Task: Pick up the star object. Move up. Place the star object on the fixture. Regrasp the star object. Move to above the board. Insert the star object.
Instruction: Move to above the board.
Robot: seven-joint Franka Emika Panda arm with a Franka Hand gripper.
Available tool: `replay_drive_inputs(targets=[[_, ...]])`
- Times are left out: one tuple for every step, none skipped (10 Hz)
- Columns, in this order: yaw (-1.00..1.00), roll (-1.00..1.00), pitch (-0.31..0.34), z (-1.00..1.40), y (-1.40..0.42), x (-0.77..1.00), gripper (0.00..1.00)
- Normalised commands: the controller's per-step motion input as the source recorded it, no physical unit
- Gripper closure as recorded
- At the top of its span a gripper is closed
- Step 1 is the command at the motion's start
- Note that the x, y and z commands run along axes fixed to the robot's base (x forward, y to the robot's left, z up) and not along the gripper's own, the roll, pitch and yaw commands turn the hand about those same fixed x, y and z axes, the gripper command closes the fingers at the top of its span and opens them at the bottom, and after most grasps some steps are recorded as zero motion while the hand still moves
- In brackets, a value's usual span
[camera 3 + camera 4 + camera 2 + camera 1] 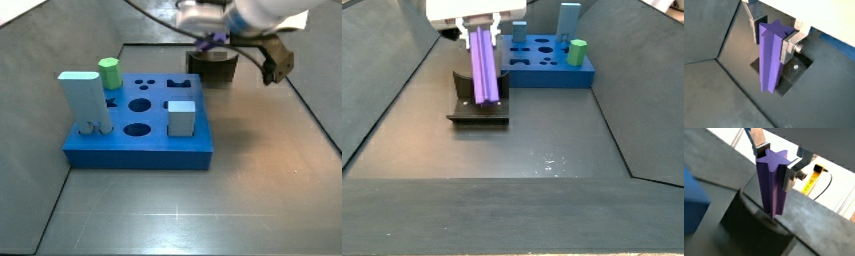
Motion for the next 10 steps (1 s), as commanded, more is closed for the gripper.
replay_drive_inputs(targets=[[0.13,0.04,0.184,1.00,0.03,-0.09,1.00],[0.15,0.00,0.153,1.00,0.03,-0.09,1.00],[0.17,-0.03,0.107,1.00,0.02,-0.08,1.00],[0.18,-0.04,0.072,1.00,0.02,-0.07,1.00],[0.17,-0.04,0.049,1.00,0.02,-0.07,1.00],[0.15,-0.03,-0.004,1.00,0.01,-0.06,1.00],[0.13,-0.03,-0.021,1.00,0.01,-0.05,1.00],[0.10,-0.03,-0.041,1.00,0.01,-0.05,1.00],[0.07,-0.03,-0.051,1.00,0.00,-0.04,1.00],[0.04,-0.02,-0.051,1.00,0.00,-0.04,1.00]])
